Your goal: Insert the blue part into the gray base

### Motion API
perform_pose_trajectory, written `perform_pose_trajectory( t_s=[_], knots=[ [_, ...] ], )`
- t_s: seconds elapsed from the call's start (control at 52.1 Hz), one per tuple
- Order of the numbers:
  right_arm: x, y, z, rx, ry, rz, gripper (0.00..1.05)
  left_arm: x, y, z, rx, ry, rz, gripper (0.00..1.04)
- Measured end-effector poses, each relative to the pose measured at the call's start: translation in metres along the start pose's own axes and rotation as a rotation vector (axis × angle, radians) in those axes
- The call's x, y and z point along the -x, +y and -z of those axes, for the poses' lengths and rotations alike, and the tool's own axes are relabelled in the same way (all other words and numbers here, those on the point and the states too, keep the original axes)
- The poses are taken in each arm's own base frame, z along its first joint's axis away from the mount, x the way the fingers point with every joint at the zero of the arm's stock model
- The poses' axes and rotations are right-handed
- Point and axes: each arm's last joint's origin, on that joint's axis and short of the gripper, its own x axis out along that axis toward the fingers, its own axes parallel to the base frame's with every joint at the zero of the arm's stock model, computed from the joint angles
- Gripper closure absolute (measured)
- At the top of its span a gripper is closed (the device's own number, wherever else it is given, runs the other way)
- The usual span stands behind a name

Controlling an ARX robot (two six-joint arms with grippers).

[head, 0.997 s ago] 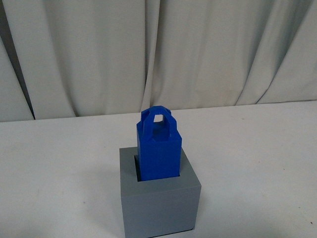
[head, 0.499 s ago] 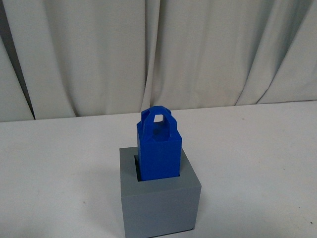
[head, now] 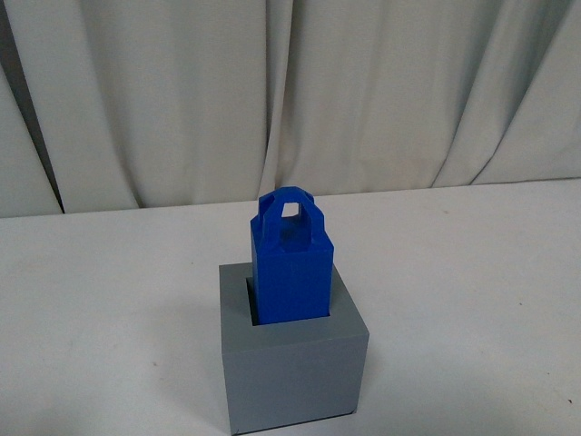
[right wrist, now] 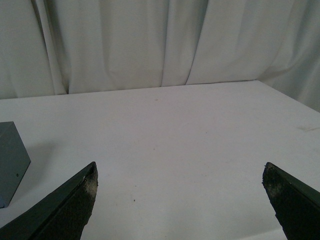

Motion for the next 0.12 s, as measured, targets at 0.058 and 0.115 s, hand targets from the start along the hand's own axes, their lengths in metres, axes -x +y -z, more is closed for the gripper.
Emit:
perform_pose_trajectory(
  t_s=[0.058,0.115],
  knots=[
    [0.0000,0.0000,0.0000,0.000,0.000,0.000,0.07,0.0000,0.0000,0.0000,0.000,0.000,0.000,0.06],
    [0.0000,0.0000,-0.0001,0.000,0.000,0.000,0.07,0.0000,0.0000,0.0000,0.000,0.000,0.000,0.06]
  ],
)
